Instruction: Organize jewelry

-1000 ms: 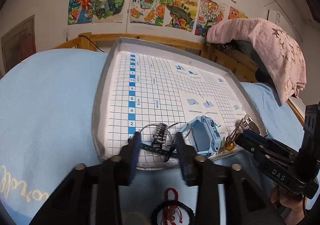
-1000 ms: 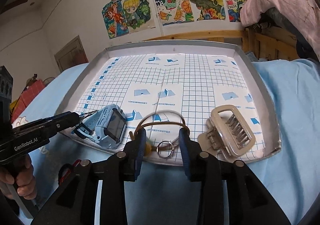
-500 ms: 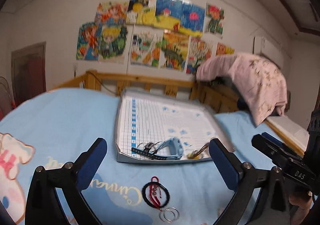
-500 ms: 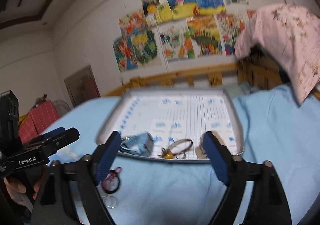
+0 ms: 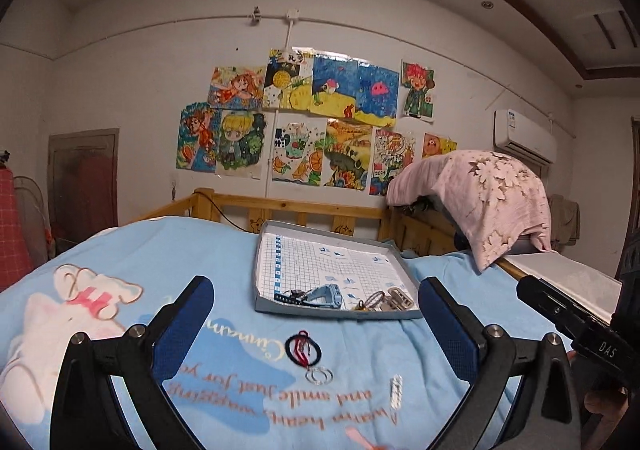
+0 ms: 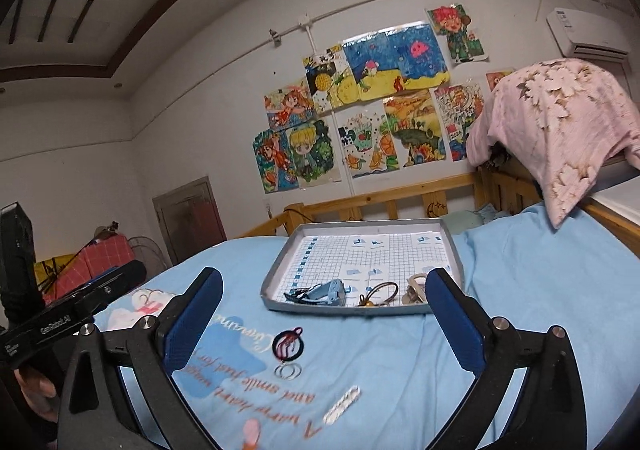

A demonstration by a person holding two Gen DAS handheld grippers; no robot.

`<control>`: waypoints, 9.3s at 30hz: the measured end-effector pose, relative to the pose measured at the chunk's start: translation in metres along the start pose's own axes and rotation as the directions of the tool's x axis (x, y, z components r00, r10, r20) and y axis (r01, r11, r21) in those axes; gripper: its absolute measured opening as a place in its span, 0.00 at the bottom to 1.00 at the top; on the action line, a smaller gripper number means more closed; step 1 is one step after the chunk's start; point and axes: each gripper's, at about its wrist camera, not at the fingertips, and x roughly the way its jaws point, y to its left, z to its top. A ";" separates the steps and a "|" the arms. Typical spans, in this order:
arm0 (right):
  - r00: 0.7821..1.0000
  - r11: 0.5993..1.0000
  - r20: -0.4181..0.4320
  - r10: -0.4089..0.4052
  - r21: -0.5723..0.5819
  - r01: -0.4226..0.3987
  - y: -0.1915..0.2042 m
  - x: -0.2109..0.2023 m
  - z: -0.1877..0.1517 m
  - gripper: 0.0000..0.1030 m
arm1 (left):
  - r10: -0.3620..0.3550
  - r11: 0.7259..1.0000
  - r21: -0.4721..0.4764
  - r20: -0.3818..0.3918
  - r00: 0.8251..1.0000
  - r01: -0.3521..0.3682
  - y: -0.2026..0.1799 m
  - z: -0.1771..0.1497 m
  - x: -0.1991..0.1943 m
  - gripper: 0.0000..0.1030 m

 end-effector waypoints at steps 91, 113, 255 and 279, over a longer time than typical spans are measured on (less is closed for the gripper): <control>0.928 0.999 -0.370 -0.029 -0.035 0.018 -0.027 0.109 -0.105 0.60 | -0.093 0.996 -0.039 -0.472 0.876 0.085 0.030 -0.108 0.177 0.74; 0.847 0.998 -0.528 0.062 0.004 -0.070 -0.024 0.129 -0.137 0.31 | -0.184 0.983 -0.108 -0.629 0.755 0.149 0.029 -0.135 0.215 0.20; 0.962 0.998 -0.267 -0.055 -0.046 0.044 -0.028 0.269 -0.043 0.41 | -0.070 0.998 -0.031 -0.381 0.922 0.063 0.043 -0.031 0.293 0.75; 0.999 0.995 0.030 -0.040 -0.093 0.043 0.031 0.019 -0.006 0.97 | -0.032 0.995 0.092 -0.026 0.999 0.035 0.010 -0.005 0.035 1.00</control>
